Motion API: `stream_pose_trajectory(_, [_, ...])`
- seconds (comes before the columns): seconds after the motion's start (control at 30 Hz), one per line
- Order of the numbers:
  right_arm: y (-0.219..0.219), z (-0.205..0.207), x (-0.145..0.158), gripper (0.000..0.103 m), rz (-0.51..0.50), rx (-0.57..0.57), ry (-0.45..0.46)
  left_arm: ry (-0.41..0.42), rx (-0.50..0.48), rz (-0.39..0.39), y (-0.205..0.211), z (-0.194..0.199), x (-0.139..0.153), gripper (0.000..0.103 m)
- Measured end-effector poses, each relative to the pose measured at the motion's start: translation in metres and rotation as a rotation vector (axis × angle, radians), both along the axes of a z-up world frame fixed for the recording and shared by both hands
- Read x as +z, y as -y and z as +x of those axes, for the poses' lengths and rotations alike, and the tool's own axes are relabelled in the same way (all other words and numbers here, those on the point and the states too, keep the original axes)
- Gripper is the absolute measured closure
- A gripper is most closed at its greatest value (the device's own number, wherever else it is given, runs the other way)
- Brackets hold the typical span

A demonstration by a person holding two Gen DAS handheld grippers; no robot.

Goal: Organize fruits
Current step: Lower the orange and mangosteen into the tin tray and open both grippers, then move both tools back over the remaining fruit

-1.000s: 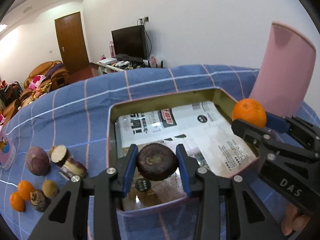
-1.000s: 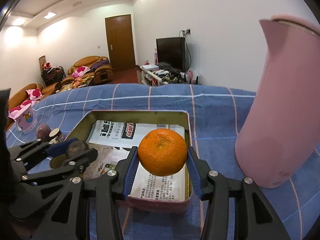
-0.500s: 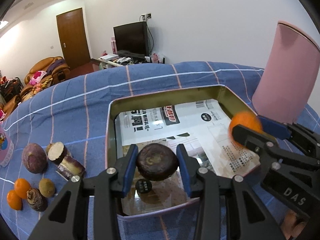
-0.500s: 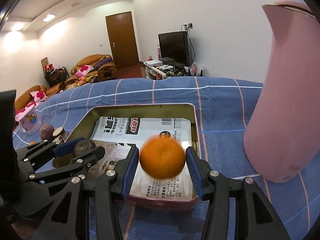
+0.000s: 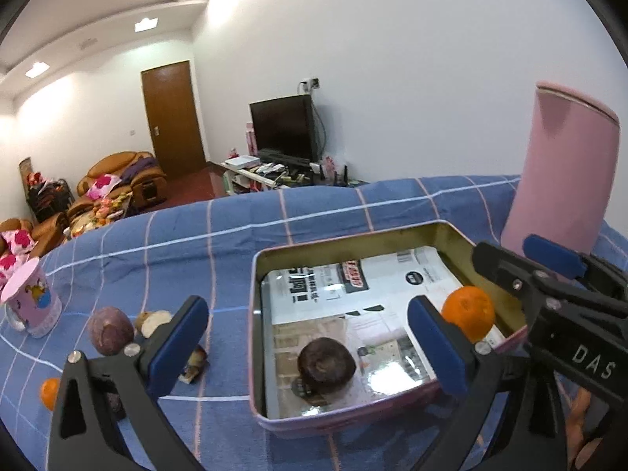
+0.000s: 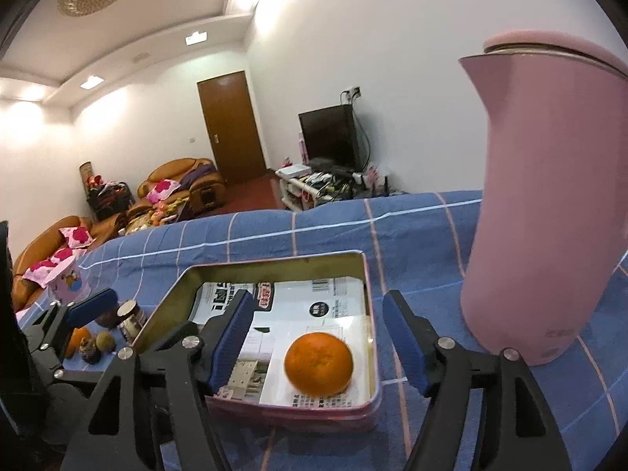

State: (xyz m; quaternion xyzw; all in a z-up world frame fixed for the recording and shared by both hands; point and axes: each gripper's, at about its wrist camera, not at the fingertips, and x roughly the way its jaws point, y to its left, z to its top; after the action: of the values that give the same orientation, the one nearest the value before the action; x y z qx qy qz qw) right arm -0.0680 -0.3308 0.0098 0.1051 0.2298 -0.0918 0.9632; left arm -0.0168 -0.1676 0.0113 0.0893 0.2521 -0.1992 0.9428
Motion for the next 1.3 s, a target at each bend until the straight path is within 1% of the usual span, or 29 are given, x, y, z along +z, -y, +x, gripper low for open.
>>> stream_pose_trajectory(0.17, [-0.004, -0.003, 0.002, 0.033, -0.036, -0.025, 0.019, -0.035, 0.049, 0.003, -0.007, 0.009, -0.004, 0.0])
stream_pose_trajectory(0.3, [-0.005, -0.013, 0.006, 0.032, -0.063, -0.078, 0.081, -0.024, 0.068, -0.009, -0.013, 0.008, -0.005, 0.0])
stream_pose_trajectory(0.37, [-0.007, -0.017, 0.008, 0.02, -0.087, -0.116, 0.097, -0.014, 0.073, -0.004, -0.016, 0.005, -0.005, 0.0])
stream_pose_trajectory(0.53, [-0.017, -0.021, 0.012, 0.016, -0.157, -0.155, 0.117, 0.006, 0.078, 0.01, -0.018, -0.001, -0.005, 0.0])
stream_pose_trajectory(0.63, [-0.022, -0.02, 0.012, 0.015, -0.172, -0.163, 0.107, 0.007, 0.087, 0.014, -0.022, -0.002, -0.005, 0.0])
stream_pose_trajectory(1.0, [-0.045, -0.021, 0.01, 0.015, -0.151, -0.119, 0.086, 0.012, 0.126, 0.019, -0.055, -0.001, -0.006, 0.0])
stream_pose_trajectory(1.13, [-0.054, -0.019, 0.008, 0.015, -0.11, -0.11, 0.077, 0.007, 0.138, 0.011, -0.067, 0.0, -0.006, 0.0])
stream_pose_trajectory(1.3, [-0.066, -0.013, 0.004, 0.015, -0.063, -0.094, 0.059, -0.001, 0.143, 0.017, -0.079, 0.002, -0.007, 0.0])
